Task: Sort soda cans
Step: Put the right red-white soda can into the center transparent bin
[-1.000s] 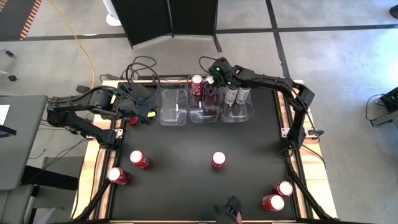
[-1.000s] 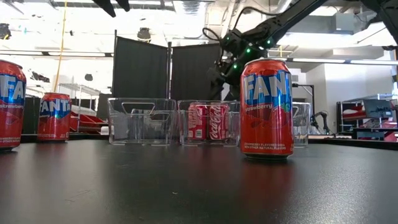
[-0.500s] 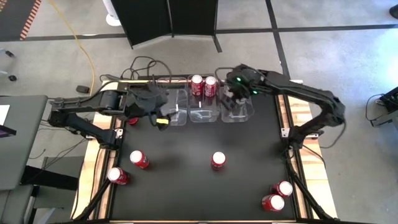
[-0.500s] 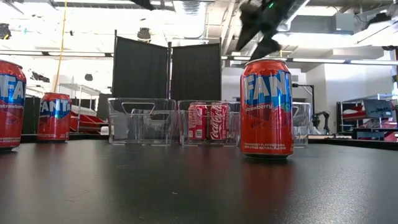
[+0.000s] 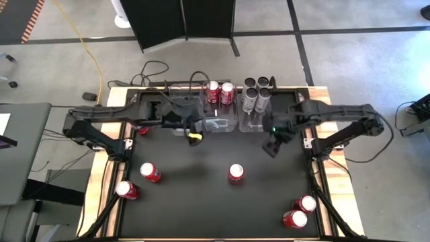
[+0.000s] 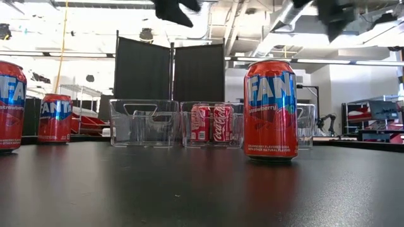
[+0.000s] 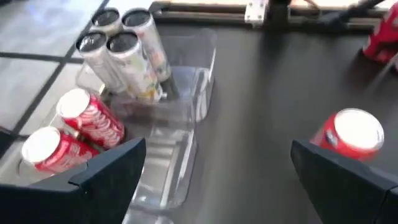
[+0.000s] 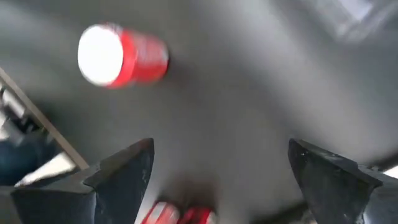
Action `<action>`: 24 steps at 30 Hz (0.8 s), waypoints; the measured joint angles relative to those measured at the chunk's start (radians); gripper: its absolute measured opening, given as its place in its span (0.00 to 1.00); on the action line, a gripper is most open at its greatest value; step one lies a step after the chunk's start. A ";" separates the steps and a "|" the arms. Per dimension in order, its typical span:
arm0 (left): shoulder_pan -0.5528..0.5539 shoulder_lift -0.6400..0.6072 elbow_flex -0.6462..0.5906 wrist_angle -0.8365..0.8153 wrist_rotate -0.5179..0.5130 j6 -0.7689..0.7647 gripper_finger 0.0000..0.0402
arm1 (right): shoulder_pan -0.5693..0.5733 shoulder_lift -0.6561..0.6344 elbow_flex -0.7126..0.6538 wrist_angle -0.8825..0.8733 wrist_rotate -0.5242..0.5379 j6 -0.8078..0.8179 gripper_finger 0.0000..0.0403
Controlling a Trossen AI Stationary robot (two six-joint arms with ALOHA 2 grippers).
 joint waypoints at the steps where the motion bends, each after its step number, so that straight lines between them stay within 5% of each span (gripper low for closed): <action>1: 0.004 0.011 0.000 0.033 0.001 -0.002 0.98 | 0.022 0.002 0.000 -0.012 -0.024 0.029 0.95; 10: 0.006 0.129 0.001 0.133 0.184 -0.018 0.98 | 0.238 0.049 -0.002 -0.138 -0.250 0.288 0.95; 24: 0.016 0.175 0.001 0.198 0.221 0.013 0.98 | 0.447 0.061 -0.129 -0.123 -0.555 0.556 0.95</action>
